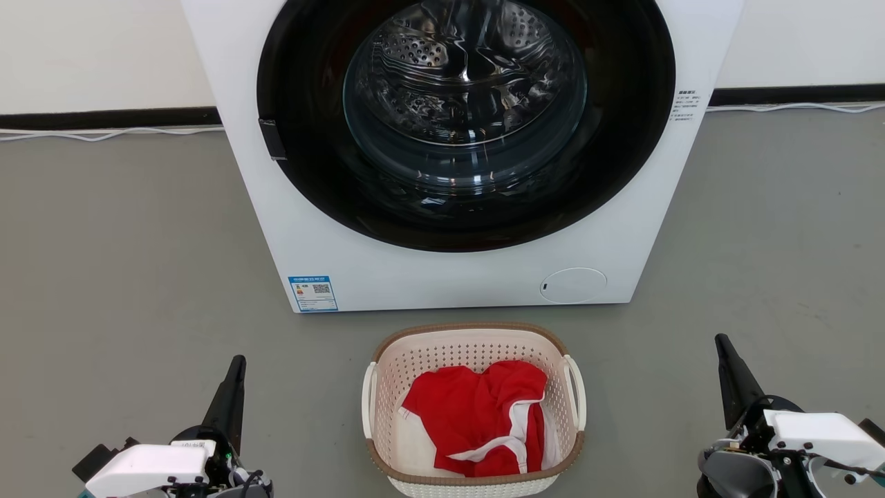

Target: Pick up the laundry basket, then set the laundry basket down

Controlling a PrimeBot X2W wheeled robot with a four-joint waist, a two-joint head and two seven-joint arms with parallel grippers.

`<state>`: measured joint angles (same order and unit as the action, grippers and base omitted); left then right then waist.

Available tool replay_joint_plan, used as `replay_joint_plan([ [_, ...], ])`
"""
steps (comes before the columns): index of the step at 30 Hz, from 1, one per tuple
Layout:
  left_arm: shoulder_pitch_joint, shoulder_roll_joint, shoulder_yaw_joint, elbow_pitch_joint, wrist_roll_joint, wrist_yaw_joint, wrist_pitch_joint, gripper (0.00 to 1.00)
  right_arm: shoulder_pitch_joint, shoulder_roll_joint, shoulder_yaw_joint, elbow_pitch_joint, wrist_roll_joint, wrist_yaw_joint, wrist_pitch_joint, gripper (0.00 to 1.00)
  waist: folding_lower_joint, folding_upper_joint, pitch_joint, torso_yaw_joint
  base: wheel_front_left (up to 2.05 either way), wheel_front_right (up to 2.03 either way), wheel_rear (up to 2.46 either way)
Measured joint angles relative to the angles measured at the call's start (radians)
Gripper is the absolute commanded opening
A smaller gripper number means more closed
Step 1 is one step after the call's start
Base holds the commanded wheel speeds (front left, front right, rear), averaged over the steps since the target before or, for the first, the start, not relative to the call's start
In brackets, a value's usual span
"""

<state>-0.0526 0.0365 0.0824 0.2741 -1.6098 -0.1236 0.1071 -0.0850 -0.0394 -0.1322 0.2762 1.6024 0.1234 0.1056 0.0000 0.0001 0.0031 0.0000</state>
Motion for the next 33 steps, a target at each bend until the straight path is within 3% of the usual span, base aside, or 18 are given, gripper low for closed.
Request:
replay_joint_plan([
  [33, 0.000, 0.000, 0.000, 0.000, 0.000, 0.000, 0.000, 0.00, 0.000, 0.000, 0.000, 0.000, 0.000, 0.000, 0.000, 0.00, 0.0000, 0.0000, 0.000, 0.000, 0.00, 0.00, 0.00],
])
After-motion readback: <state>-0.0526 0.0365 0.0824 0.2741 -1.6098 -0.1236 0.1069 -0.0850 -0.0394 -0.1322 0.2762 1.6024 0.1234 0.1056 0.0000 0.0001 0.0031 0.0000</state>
